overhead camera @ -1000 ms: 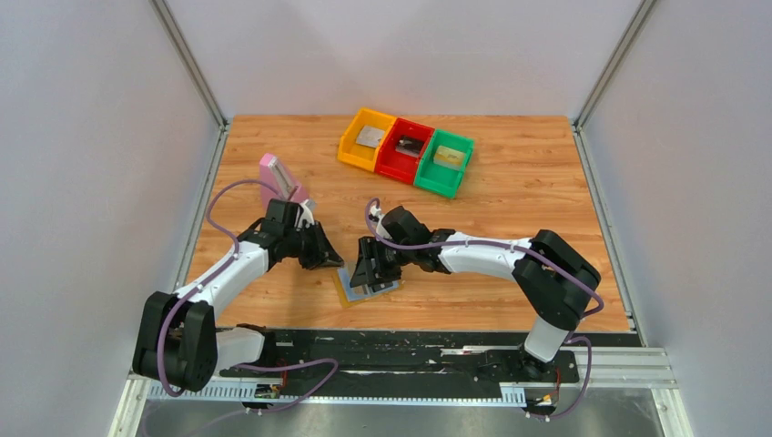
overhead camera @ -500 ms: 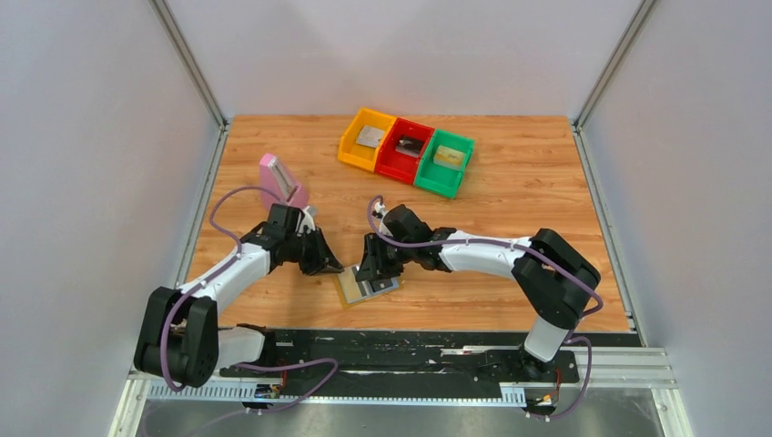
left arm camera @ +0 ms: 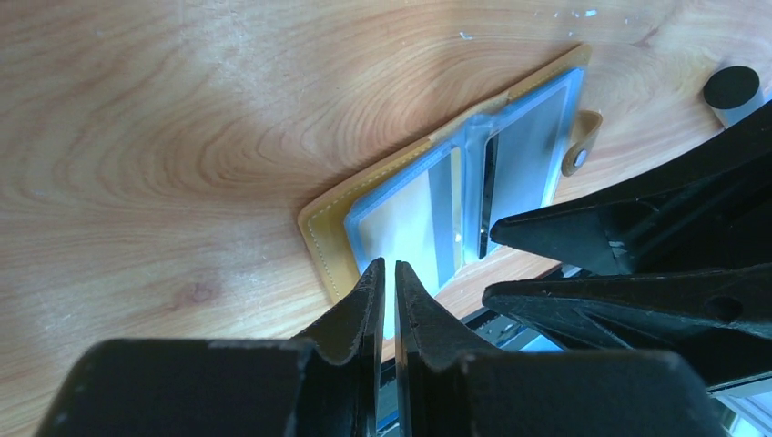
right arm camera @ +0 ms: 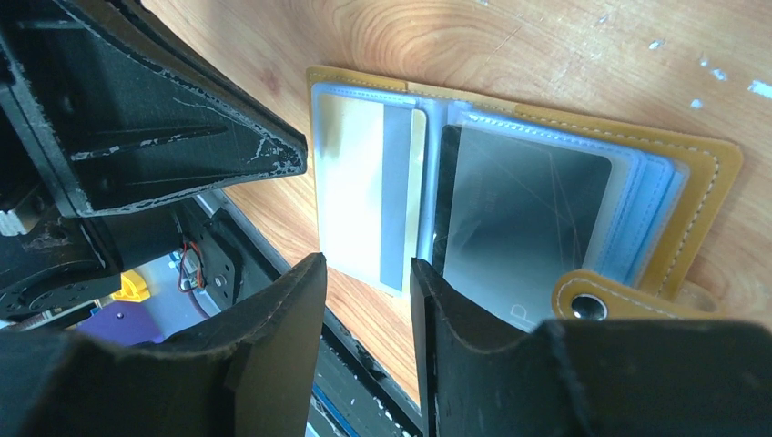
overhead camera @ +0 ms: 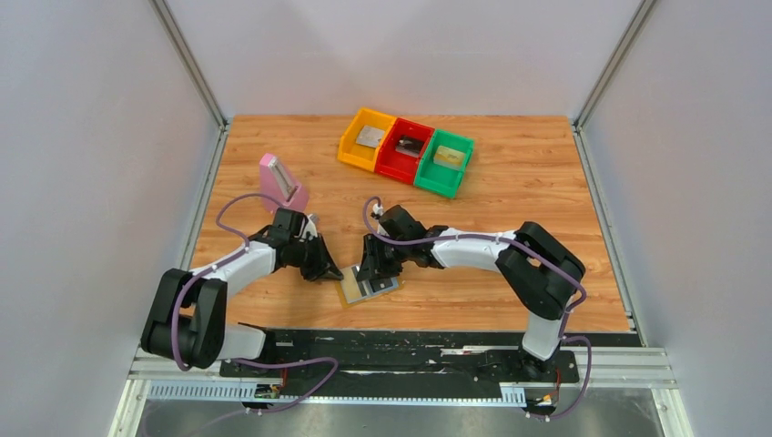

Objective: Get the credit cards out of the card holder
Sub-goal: Remove the credit card from the card holder.

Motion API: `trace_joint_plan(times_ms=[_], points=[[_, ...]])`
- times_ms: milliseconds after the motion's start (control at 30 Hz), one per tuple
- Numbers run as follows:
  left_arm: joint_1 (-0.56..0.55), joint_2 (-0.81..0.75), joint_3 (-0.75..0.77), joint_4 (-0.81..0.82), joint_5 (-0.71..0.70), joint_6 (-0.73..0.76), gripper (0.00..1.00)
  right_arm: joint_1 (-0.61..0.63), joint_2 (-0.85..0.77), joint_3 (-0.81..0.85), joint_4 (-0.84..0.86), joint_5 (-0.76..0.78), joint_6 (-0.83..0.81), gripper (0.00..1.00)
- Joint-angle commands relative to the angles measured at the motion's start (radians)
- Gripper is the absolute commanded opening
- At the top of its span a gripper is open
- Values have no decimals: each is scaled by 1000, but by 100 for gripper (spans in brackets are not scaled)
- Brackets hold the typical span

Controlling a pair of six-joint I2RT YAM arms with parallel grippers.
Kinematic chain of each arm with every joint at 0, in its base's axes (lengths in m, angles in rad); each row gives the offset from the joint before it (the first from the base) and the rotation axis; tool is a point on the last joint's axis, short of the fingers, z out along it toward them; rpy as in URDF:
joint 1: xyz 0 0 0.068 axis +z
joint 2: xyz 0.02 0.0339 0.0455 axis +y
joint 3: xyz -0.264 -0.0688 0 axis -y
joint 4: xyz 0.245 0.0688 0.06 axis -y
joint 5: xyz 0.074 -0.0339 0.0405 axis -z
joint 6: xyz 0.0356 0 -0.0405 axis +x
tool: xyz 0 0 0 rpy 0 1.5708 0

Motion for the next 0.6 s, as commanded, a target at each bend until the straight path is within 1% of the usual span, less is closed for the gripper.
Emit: trace_joint_plan(times_ms=[0,233,567], points=[[3,34,-22,48,-2,18,15,0,33,41,26,8,-11,40],[3,58,-32,52,-15,19,14,0,54,32,28,22,0,38],[3,65,-33,52,-22,24,13,0,67,25,57,-7,9,34]])
